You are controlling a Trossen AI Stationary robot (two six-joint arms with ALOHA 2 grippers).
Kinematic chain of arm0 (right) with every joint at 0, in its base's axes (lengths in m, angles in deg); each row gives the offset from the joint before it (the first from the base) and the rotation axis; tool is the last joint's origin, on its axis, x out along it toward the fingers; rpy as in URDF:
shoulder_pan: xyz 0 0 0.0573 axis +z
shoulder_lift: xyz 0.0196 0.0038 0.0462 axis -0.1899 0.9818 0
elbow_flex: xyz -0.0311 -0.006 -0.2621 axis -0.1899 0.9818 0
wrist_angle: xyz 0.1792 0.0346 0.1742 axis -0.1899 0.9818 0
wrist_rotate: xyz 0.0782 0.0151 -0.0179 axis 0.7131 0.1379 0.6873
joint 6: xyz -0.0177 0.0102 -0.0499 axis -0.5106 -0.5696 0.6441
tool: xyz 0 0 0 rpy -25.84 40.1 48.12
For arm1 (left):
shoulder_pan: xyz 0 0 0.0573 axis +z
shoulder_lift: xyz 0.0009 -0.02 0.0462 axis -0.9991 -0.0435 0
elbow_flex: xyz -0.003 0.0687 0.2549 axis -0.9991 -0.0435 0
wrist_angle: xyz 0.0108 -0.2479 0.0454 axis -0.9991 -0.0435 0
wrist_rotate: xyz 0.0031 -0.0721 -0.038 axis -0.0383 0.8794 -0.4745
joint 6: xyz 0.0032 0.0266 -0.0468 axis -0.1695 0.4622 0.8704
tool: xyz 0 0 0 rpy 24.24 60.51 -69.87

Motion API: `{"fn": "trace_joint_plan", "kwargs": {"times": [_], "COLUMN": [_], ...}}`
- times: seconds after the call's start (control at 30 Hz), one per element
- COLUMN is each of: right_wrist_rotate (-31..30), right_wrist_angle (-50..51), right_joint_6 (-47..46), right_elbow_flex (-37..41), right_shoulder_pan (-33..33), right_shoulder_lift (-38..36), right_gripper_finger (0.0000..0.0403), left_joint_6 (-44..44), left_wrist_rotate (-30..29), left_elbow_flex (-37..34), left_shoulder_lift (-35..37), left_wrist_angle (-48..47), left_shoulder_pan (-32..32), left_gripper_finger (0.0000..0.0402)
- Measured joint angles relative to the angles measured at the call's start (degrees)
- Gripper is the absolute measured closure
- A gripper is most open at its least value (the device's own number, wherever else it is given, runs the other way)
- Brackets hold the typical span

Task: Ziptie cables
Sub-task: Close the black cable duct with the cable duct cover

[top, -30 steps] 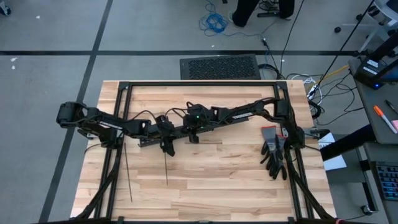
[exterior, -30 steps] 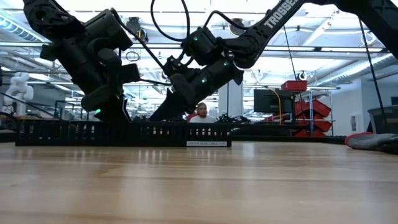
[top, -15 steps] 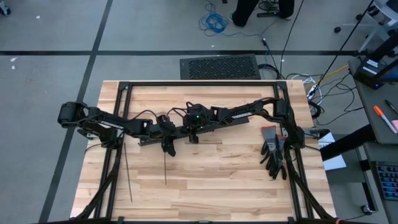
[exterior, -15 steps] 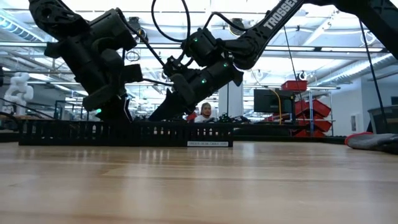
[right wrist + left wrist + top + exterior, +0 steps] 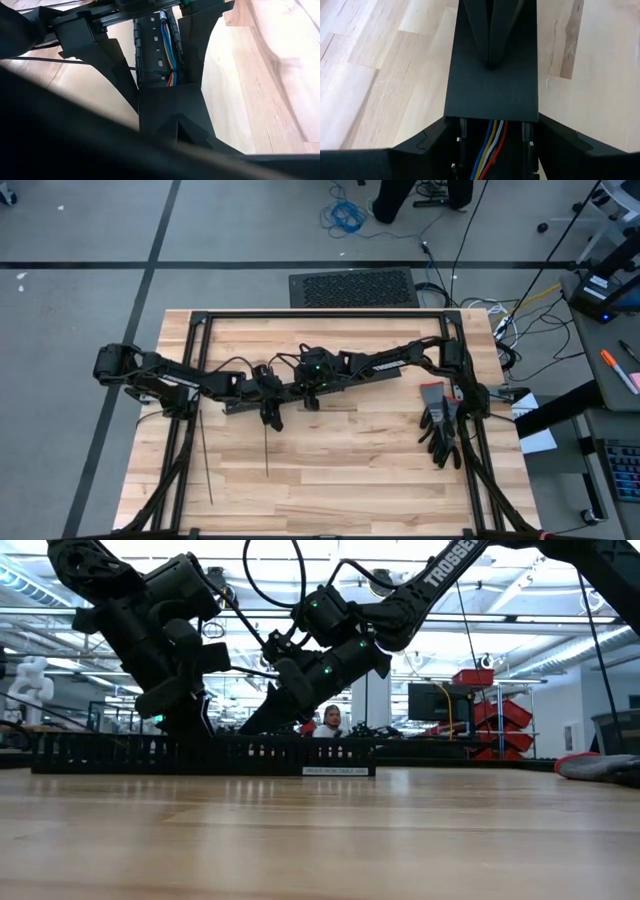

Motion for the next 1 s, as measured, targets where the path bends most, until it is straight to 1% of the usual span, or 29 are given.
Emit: {"fn": "trace_joint_plan", "kwargs": {"times": [0.13,0.23,0.37,0.47,0.57,0.7,0.83,0.9,1.0], "right_wrist_rotate": [0.0,0.0,0.0,0.0,0.0,0.0,0.0,-0.1,-0.1], "right_wrist_angle": [0.8,0.9,1.0,1.0,0.9,1.5,1.6,1.6,1.6], "right_joint_6": [0.0,0.0,0.0,0.0,0.0,-0.4,-0.4,-0.4,-0.4], "right_elbow_flex": [0.0,0.0,0.0,0.0,0.0,0.0,0.0,0.0,0.0], "right_shoulder_pan": [0.0,0.0,0.0,0.1,0.1,0.1,0.1,0.1,0.1], "right_shoulder_lift": [0.0,0.0,0.0,0.0,0.0,0.0,0.0,0.0,0.0], "right_gripper_finger": [0.0403,0.0403,0.0403,0.0403,0.0403,0.0403,0.0403,0.0403,0.0403], "left_joint_6": [0.0,1.6,3.0,4.3,4.1,3.0,2.2,2.2,2.0], "left_wrist_rotate": [0.3,2.8,6.3,7.5,7.4,5.0,4.7,4.7,4.7], "left_elbow_flex": [0.0,0.1,0.0,0.0,0.6,2.3,3.1,3.0,1.9], "left_shoulder_lift": [0.4,0.5,0.5,0.5,1.3,2.8,3.4,3.4,3.4], "left_wrist_angle": [-0.2,-0.4,-0.7,-1.4,-4.6,-10.9,-15.0,-16.0,-15.1], "left_shoulder_pan": [0.0,1.0,2.1,2.6,2.6,2.6,2.5,2.4,2.3], "left_gripper_finger": [0.0166,0.0157,0.0119,0.0096,0.0086,0.0083,0.0083,0.0083,0.0084]}}
